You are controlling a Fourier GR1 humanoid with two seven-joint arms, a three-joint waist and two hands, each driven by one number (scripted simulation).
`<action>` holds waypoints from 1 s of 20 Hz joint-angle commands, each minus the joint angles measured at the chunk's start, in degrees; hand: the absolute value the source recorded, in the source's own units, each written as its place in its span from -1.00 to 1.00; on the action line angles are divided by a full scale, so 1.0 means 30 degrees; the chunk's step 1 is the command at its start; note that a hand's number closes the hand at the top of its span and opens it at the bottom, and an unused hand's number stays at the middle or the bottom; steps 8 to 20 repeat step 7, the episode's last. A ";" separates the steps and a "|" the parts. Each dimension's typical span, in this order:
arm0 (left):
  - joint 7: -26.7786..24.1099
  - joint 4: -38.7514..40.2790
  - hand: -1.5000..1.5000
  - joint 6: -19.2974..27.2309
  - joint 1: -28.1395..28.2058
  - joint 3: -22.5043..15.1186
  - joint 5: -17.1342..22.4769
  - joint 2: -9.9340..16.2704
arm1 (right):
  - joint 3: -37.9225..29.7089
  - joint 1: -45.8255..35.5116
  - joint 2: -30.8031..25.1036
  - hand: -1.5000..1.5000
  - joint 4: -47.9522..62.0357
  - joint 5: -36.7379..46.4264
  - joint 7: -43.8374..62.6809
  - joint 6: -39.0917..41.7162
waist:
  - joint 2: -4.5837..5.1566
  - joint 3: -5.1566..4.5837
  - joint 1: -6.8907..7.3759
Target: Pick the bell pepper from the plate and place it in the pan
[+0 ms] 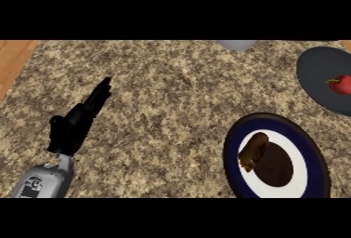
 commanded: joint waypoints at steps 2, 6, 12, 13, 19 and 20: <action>-0.0585 0.0217 0.00 -0.0510 0.0500 0.0564 0.0434 0.0416 | -0.0176 0.1759 0.0200 -1.00 -0.0436 -0.0193 -0.3285 0.2755 | -0.0115 -0.0033 -0.0222; -0.0331 -0.0413 0.00 -0.0214 0.0962 -0.0001 0.0002 0.0066 | -0.0130 0.2362 0.0521 -1.00 -0.0726 -0.0083 -0.3513 0.1796 | -0.0157 -0.0023 -0.0016; -0.0319 0.0230 0.00 -0.0490 0.0298 0.0796 0.0513 0.0432 | -0.0336 0.2676 0.0250 -1.00 -0.0744 -0.0291 -0.3653 0.2141 | -0.0097 -0.0012 -0.0236; -0.0319 0.0230 0.00 -0.0490 0.0298 0.0796 0.0513 0.0432 | -0.0336 0.2676 0.0250 -1.00 -0.0744 -0.0291 -0.3653 0.2141 | -0.0097 -0.0012 -0.0236; -0.0319 0.0230 0.00 -0.0490 0.0298 0.0796 0.0513 0.0432 | -0.0336 0.2676 0.0250 -1.00 -0.0744 -0.0291 -0.3653 0.2141 | -0.0097 -0.0012 -0.0236; -0.0319 0.0230 0.00 -0.0490 0.0298 0.0796 0.0513 0.0432 | -0.0336 0.2676 0.0250 -1.00 -0.0744 -0.0291 -0.3653 0.2141 | -0.0097 -0.0012 -0.0236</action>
